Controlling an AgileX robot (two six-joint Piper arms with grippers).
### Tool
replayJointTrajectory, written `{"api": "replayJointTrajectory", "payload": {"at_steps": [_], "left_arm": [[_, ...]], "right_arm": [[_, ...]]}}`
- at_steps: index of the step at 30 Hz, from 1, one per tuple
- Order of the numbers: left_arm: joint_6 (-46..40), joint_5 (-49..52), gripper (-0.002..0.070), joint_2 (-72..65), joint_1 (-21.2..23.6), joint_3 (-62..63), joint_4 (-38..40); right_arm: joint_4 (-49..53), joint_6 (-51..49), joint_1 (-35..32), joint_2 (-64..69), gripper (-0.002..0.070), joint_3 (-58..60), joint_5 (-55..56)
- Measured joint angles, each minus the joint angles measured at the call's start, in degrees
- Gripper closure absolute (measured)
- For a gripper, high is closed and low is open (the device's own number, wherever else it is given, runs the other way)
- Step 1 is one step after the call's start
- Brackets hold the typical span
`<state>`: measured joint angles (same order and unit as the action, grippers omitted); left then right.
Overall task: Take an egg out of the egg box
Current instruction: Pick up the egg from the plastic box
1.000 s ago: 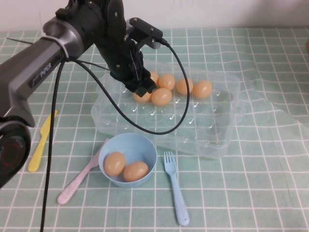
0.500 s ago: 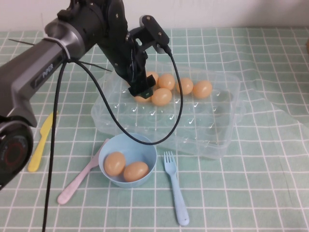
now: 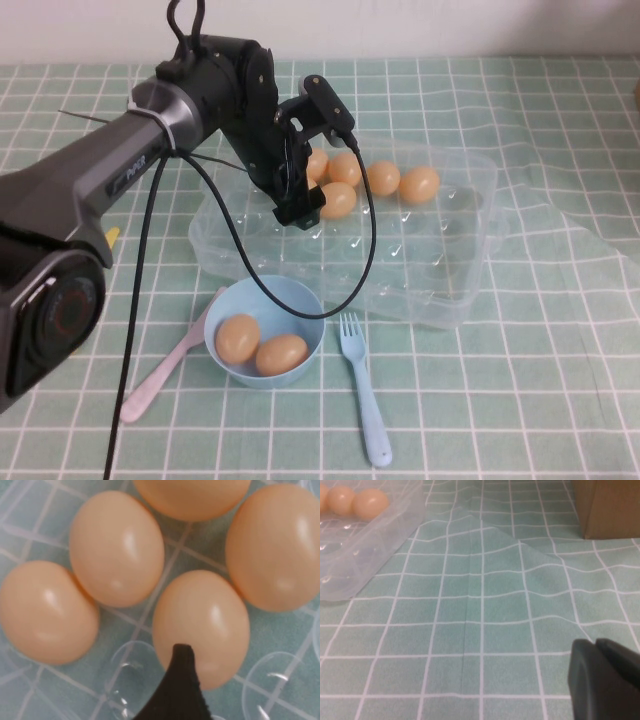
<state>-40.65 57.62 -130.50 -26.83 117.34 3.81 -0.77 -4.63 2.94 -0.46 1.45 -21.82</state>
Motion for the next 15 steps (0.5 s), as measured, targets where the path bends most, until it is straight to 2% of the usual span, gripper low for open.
{"api": "replayJointTrajectory", "payload": {"at_steps": [15], "left_arm": [[0.0,-2.1,0.0125,-1.4,0.2,0.0,-1.5]], "right_arm": [[0.0,0.0,0.0,0.0,0.0694,0.0,0.0]]}}
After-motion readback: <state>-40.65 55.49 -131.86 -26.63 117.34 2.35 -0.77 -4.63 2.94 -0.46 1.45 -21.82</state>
